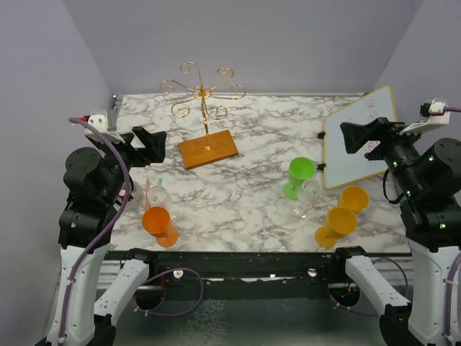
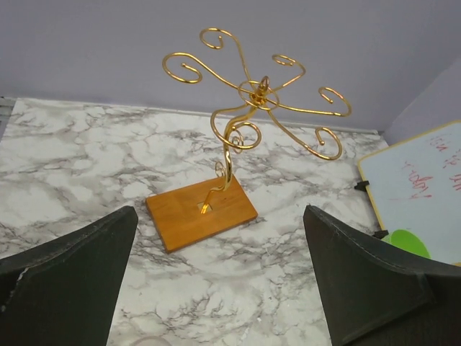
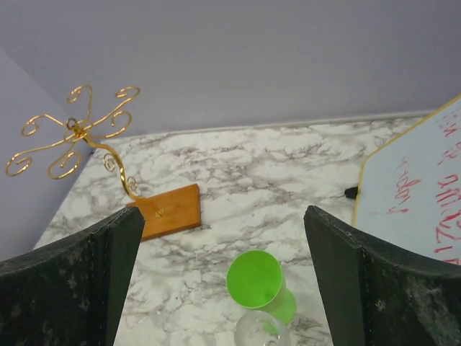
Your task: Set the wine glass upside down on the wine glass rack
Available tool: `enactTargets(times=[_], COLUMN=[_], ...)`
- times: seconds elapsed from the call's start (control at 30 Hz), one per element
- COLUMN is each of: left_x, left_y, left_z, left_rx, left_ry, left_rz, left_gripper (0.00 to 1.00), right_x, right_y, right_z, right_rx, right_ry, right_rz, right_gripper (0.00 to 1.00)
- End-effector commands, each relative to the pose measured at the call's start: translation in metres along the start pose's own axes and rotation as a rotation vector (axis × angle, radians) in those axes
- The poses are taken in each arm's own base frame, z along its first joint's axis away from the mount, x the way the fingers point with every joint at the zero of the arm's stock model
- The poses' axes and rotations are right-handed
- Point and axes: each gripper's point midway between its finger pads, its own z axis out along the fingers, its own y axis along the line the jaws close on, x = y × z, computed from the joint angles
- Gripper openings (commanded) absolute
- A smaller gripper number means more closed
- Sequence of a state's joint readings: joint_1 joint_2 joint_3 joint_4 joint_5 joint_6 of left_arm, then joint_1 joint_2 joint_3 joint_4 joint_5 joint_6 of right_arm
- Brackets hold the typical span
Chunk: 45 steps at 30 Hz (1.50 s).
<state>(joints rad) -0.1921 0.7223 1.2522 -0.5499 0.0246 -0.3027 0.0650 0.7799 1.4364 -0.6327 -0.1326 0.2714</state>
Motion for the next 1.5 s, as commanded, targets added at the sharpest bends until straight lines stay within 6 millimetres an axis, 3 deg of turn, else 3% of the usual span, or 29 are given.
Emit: enactTargets(times=[0.0, 0.13, 0.23, 0.5, 0.6, 0.83, 0.97, 1.07, 1.27, 1.47], left_x=[0.026, 0.054, 0.071, 0.098, 0.102, 0.106, 0.107, 0.108, 0.115, 0.121], left_y=[-0.01, -0.011, -0.011, -0.005, -0.004, -0.006, -0.009, -0.011, -0.014, -0.011], left_z=[0.011, 0.018, 0.022, 0.03, 0.033, 0.036, 0.036, 0.038, 0.045, 0.046], left_rx=[0.081, 0.107, 0.115, 0.096, 0.09, 0.106, 0.122, 0.13, 0.144, 0.128], left_ry=[0.04, 0.083, 0.117, 0.172, 0.183, 0.205, 0.219, 0.23, 0.274, 0.288], left_rz=[-0.043, -0.105, -0.166, -0.216, -0.214, -0.201, -0.209, -0.213, -0.227, -0.227], left_gripper=[0.99, 0.99, 0.99, 0.99, 0.99, 0.99, 0.99, 0.99, 0.99, 0.99], right_x=[0.045, 0.086, 0.113, 0.166, 0.177, 0.18, 0.2, 0.207, 0.236, 0.255], right_y=[0.003, 0.003, 0.004, -0.013, -0.019, -0.02, -0.031, -0.027, 0.009, 0.009], right_z=[0.009, 0.016, 0.017, 0.014, 0.015, 0.014, 0.007, 0.008, 0.026, 0.056], right_rx=[-0.04, -0.063, -0.082, -0.021, 0.006, 0.0, 0.054, 0.059, 0.052, 0.158], right_ry=[0.168, 0.309, 0.427, 0.642, 0.679, 0.698, 0.788, 0.812, 0.87, 0.877], right_rz=[0.065, 0.114, 0.14, 0.156, 0.152, 0.137, 0.112, 0.09, -0.035, -0.166], right_gripper=[1.0, 1.0, 0.94, 0.89, 0.89, 0.87, 0.71, 0.68, 0.72, 0.71])
